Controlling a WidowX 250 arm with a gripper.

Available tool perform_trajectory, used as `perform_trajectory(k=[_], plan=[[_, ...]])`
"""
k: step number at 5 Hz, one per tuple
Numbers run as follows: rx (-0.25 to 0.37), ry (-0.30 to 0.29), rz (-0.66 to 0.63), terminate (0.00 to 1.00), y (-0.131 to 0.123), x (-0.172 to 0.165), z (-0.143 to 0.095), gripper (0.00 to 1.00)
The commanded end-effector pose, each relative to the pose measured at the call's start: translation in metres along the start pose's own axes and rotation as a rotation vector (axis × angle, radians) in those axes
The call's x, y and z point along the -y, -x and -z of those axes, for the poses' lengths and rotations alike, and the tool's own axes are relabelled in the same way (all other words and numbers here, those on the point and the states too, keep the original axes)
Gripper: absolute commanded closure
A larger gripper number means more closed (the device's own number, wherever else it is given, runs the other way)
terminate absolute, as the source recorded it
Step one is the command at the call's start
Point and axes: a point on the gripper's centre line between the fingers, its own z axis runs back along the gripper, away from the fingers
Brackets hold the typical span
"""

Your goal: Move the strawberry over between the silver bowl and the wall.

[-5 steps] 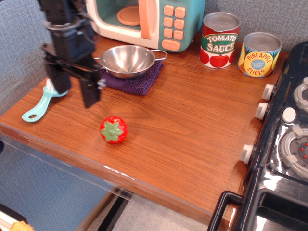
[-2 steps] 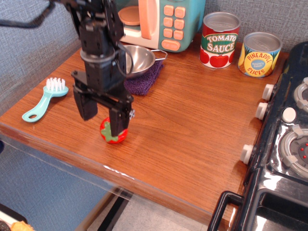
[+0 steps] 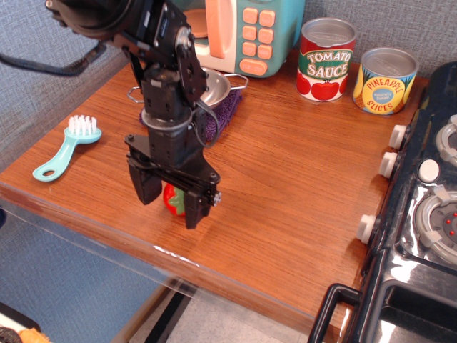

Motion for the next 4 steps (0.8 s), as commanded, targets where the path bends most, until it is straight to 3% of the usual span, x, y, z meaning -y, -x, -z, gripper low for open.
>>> perform_trajectory(k=[1, 4], plan=[[0.085, -0.007, -0.027, 0.0, -0.011, 0.003, -0.005, 0.0], [0.06, -0.036, -0.066, 0.0, -0.021, -0.002, 0.006, 0.0]])
